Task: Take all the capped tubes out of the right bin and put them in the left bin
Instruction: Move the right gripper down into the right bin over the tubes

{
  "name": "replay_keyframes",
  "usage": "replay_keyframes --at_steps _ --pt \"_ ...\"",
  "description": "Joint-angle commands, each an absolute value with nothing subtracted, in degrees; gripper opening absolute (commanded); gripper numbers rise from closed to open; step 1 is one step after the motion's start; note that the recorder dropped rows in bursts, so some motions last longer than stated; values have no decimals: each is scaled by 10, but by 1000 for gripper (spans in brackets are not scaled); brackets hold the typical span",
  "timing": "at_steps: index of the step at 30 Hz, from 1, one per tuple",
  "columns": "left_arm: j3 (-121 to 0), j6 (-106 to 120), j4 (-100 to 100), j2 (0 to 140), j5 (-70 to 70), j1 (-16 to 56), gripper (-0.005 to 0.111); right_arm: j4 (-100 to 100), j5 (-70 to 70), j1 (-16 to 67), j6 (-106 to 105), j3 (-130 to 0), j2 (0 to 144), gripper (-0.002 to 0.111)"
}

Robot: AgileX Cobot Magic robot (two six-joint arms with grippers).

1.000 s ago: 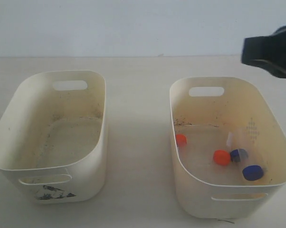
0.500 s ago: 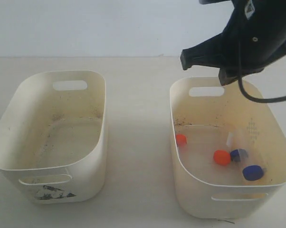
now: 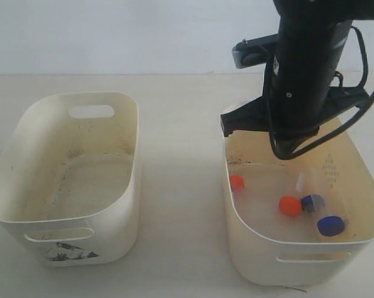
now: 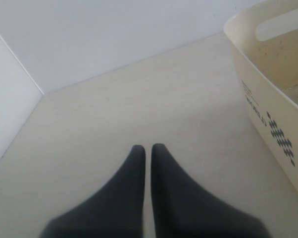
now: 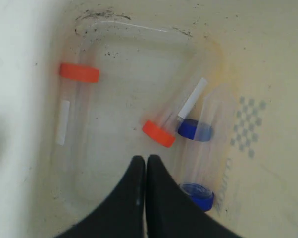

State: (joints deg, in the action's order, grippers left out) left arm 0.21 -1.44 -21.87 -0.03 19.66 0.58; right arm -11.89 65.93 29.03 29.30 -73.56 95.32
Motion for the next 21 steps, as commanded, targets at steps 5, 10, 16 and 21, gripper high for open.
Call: replay_keyframes --at_steps 5,10,16,21 --pt "0 -20 -219 0 195 6 4 -44 574 271 252 -666 952 0" --pt "0 -20 -219 0 195 6 4 35 524 235 214 -633 952 0" --pt "0 -20 -219 0 195 6 4 49 514 208 186 -633 954 0" --pt "0 -20 -219 0 195 6 4 49 506 199 169 -633 956 0"
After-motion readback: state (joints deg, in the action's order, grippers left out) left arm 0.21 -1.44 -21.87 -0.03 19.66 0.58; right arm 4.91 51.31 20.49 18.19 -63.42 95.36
